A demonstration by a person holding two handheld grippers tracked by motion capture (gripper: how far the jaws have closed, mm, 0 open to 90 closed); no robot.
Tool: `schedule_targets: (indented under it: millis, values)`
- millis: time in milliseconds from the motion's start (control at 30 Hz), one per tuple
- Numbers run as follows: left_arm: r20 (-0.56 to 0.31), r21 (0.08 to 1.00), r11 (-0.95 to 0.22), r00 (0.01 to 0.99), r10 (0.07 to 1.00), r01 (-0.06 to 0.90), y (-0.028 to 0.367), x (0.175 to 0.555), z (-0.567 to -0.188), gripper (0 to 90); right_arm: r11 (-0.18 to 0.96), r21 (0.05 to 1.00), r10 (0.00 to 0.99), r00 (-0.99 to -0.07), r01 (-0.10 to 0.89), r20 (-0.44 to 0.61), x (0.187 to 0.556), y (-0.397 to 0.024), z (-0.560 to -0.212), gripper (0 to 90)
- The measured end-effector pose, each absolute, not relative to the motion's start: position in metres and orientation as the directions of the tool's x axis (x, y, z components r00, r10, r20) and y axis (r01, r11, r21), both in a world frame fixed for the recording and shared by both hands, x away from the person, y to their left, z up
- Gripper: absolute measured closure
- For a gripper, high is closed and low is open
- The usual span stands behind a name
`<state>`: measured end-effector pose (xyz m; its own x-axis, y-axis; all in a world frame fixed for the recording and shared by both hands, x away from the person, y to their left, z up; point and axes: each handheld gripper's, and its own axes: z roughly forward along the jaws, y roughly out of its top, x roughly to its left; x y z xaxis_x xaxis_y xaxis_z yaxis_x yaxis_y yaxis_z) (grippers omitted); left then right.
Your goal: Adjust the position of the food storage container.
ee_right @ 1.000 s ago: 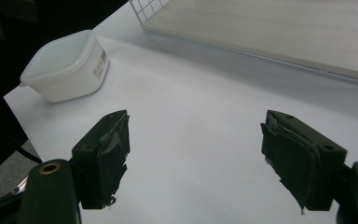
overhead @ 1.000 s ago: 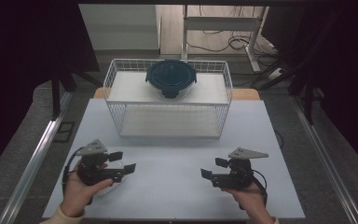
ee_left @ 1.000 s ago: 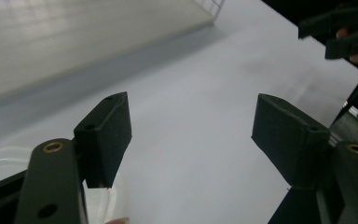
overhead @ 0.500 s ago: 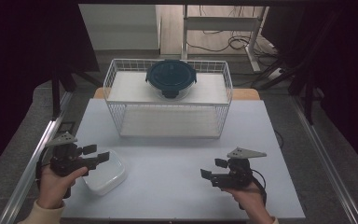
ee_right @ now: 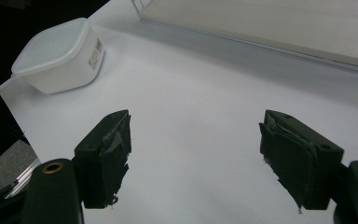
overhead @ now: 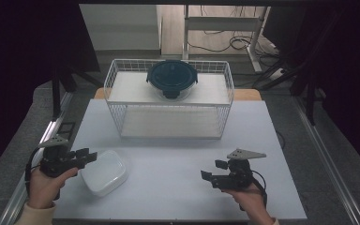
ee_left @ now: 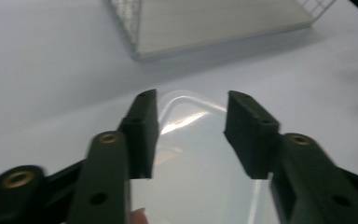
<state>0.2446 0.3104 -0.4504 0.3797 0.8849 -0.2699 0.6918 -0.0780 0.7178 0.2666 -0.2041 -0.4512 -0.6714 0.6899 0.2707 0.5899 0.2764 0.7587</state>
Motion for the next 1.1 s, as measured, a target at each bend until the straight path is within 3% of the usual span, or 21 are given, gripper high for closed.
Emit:
schedule_targets:
  millis: [200, 333, 500, 1100]
  values:
    - [-0.237, 0.671, -0.084, 0.321, 0.917, 0.736, 0.33, 0.249, -0.469, 81.1, 0.278, 0.757, 0.691, -0.671, 0.592, 0.271, 0.267, -0.203, -0.451, 24.9]
    - [-0.222, 0.647, -0.086, 0.295, 0.93, 0.757, 0.339, 0.251, -0.474, 89.2, 0.281, 0.754, 0.692, -0.67, 0.594, 0.269, 0.267, -0.203, -0.452, 24.9]
    - [-0.185, 0.611, -0.126, 0.295, 0.937, 0.782, 0.34, 0.255, -0.486, 89.9, 0.283, 0.746, 0.697, -0.664, 0.602, 0.271, 0.268, -0.203, -0.454, 24.9]
    - [-0.238, 0.563, -0.158, 0.341, 0.909, 0.812, 0.328, 0.248, -0.499, 90.0, 0.278, 0.738, 0.7, -0.656, 0.614, 0.282, 0.269, -0.204, -0.456, 24.9]
